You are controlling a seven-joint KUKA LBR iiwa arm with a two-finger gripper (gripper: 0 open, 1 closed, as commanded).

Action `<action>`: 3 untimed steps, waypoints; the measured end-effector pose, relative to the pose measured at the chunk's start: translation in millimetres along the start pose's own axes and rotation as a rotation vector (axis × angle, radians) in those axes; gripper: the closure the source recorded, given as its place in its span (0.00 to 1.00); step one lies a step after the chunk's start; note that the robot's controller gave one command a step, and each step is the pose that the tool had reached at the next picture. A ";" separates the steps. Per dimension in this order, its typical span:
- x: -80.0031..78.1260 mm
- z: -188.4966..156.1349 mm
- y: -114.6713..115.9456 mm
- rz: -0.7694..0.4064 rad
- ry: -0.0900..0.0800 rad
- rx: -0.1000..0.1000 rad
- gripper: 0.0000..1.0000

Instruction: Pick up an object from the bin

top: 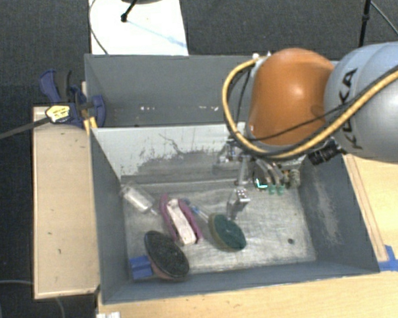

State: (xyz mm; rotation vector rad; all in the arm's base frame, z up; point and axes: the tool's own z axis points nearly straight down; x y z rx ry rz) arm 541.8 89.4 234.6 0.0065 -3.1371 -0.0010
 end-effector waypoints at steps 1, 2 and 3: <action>18.2 159.9 -22.5 -0.060 -0.001 0.001 0.00; 16.0 155.9 -22.7 -0.054 -0.008 0.001 1.00; 2.1 -43.6 -39.5 -0.434 -0.015 0.003 1.00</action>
Offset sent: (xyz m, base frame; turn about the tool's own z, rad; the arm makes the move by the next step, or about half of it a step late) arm -0.0177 -0.0220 -0.1568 -0.0614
